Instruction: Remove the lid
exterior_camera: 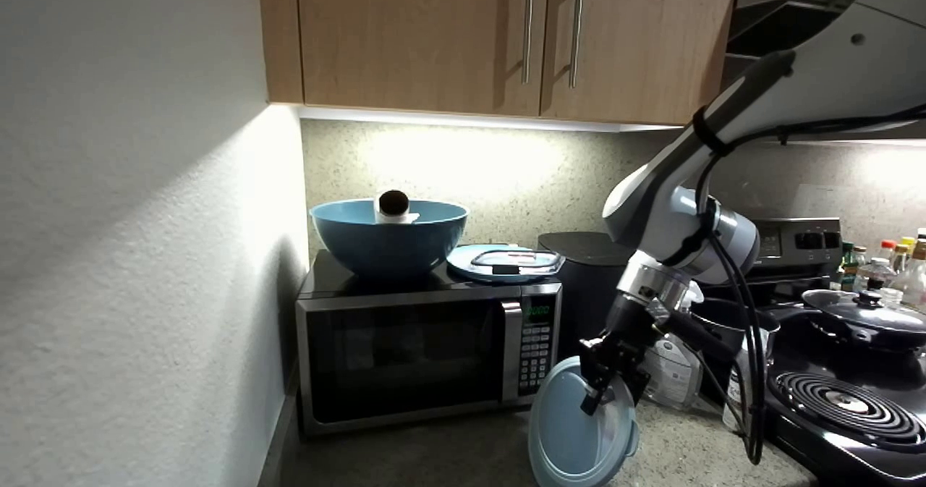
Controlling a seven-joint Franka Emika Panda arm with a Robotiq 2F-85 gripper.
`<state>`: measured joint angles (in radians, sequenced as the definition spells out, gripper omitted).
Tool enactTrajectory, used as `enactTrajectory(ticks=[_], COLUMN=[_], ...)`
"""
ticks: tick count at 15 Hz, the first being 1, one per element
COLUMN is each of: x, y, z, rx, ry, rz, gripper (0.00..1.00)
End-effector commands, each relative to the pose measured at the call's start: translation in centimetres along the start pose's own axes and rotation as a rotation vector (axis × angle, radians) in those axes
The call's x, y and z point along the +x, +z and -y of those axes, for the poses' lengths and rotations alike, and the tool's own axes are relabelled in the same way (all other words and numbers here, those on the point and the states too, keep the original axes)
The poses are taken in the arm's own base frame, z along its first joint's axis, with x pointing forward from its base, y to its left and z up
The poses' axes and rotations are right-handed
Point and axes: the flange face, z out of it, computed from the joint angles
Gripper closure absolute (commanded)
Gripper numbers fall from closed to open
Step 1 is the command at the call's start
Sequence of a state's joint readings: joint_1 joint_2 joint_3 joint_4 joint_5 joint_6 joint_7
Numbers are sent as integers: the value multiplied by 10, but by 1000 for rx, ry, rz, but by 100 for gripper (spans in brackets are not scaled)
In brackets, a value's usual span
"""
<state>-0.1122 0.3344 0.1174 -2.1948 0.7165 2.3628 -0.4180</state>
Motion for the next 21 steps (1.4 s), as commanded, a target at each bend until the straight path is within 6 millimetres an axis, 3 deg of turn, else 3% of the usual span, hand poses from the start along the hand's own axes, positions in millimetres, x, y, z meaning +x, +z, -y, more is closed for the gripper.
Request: enactTrajectory(ticks=[1, 5, 8, 11, 13, 15, 19, 21], x=[-5, 4, 9, 7, 4, 3, 1, 0], y=[-8, -27, -32, -35, -27, -19, -16, -14], z=[-12, -24, -47, -52, -56, -67, -59, -66], rx=[-40, 8, -62, 15, 7, -135, -102, -155], ry=[111, 159, 248, 236, 250, 329, 293, 339], rz=[-59, -112, -170, -86, -20, -53, 46, 35], gripper=[98, 98, 98, 98, 98, 98, 98, 98])
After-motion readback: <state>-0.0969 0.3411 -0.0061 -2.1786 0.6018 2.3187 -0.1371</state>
